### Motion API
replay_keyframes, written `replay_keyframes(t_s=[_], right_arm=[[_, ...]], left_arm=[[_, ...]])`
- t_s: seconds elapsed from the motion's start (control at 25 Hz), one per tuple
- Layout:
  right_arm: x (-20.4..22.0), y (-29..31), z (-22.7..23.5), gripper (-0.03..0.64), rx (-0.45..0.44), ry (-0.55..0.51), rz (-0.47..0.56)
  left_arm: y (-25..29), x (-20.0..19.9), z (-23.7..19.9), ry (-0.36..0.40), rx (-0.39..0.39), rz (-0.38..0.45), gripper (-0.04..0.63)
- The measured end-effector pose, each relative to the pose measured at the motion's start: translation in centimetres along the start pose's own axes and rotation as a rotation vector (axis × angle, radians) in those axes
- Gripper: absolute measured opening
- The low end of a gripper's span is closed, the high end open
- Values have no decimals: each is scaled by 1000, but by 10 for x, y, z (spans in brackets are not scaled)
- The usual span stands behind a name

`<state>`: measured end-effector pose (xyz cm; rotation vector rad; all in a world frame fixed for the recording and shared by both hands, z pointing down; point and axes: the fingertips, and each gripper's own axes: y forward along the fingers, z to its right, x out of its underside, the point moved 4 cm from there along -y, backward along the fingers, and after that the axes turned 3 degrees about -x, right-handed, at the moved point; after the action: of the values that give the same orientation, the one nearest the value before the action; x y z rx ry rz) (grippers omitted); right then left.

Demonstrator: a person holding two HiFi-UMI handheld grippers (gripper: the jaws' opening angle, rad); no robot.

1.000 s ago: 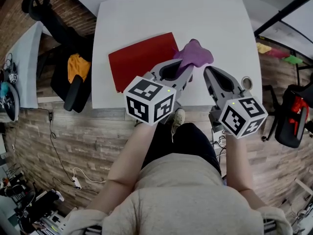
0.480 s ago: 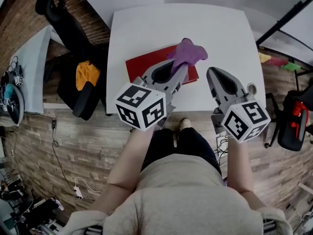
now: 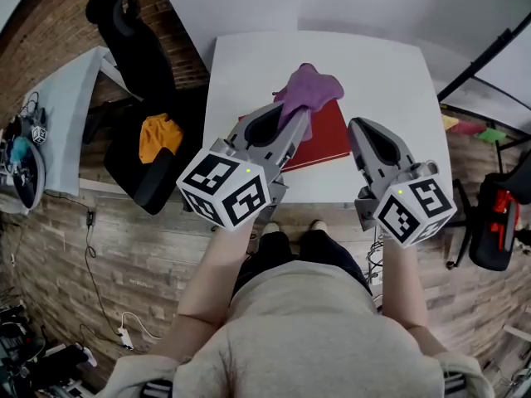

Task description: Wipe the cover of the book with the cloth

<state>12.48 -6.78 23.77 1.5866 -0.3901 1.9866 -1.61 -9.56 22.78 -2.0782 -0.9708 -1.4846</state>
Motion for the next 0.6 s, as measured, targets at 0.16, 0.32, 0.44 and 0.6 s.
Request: replay_keyframes(t_s=[0.16,0.32,0.44,0.6], right_arm=[[-10,14,-17,21,-23,-4,30],[-15,25,-32,21,-40,-23,43],[-12,30,-42,21,-51,-26,45],[-5,34,-50,21,-62,-26,31]], left_arm=[[-22,-12,-14,-17,-11,38,80],[-41,-17,-27,-19,-24,55,80],[-51,-20,-33,-14,-32,63,80],[-63,-20,-37,-7,-38,72,80]])
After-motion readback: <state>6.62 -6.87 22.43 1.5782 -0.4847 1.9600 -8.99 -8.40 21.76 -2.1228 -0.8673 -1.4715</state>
